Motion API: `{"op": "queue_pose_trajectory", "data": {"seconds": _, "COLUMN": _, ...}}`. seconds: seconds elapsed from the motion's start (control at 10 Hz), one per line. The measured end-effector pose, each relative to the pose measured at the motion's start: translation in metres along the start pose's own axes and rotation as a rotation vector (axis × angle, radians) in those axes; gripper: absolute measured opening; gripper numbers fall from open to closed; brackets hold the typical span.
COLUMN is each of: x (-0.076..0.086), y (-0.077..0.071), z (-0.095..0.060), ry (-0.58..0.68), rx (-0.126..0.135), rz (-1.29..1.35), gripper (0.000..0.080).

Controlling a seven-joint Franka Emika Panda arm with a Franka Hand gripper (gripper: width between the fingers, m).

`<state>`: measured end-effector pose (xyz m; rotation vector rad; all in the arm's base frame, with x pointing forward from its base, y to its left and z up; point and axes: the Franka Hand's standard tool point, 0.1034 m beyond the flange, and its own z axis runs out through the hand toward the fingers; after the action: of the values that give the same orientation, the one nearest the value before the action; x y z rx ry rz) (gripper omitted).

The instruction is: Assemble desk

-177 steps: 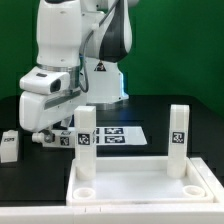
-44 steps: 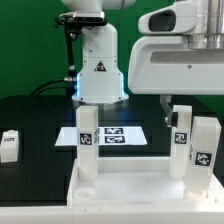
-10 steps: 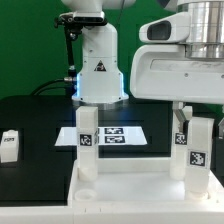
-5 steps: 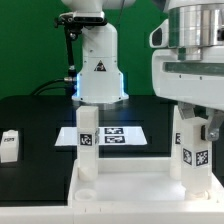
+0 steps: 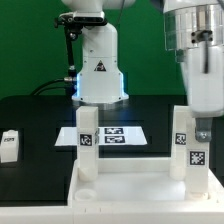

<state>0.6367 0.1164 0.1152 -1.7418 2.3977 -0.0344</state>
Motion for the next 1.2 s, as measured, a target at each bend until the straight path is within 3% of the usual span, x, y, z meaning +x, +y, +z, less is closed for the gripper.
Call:
{"op": "queue_pose_trajectory", "data": {"seconds": 0.1, "x": 0.000, "y": 0.000, "z": 0.000, "ry": 0.000, "rx": -0.001, "rz": -0.033, "gripper": 0.0338}}
{"op": "queue_pose_trajectory", "data": {"seconds": 0.2, "x": 0.000, "y": 0.000, "z": 0.001, "ry": 0.000, "rx": -0.001, "rz": -0.033, "gripper": 0.0473}}
{"op": "queue_pose_trajectory", "data": {"seconds": 0.3, "x": 0.000, "y": 0.000, "z": 0.000, "ry": 0.001, "rx": -0.001, "rz": -0.090, "gripper": 0.0473}}
{"op": "queue_pose_trajectory", "data": {"seconds": 0.4, "x": -0.003, "y": -0.001, "z": -0.002, "ry": -0.002, "rx": -0.002, "rz": -0.223, "gripper": 0.0607}}
{"op": "queue_pose_trajectory", "data": {"seconds": 0.5, "x": -0.006, "y": 0.002, "z": -0.002, "ry": -0.007, "rx": -0.025, "rz": -0.374, "gripper": 0.0637}}
{"op": "queue_pose_trajectory", "data": {"seconds": 0.6, "x": -0.006, "y": 0.001, "z": -0.003, "ry": -0.011, "rx": -0.024, "rz": -0.551, "gripper": 0.0637}}
{"op": "queue_pose_trajectory", "data": {"seconds": 1.0, "x": -0.003, "y": -0.001, "z": -0.004, "ry": -0.006, "rx": -0.027, "rz": -0.819, "gripper": 0.0649}}
{"op": "queue_pose_trajectory", "data": {"seconds": 1.2, "x": 0.001, "y": -0.014, "z": -0.012, "ry": 0.030, "rx": -0.034, "rz": -1.229, "gripper": 0.0649}}
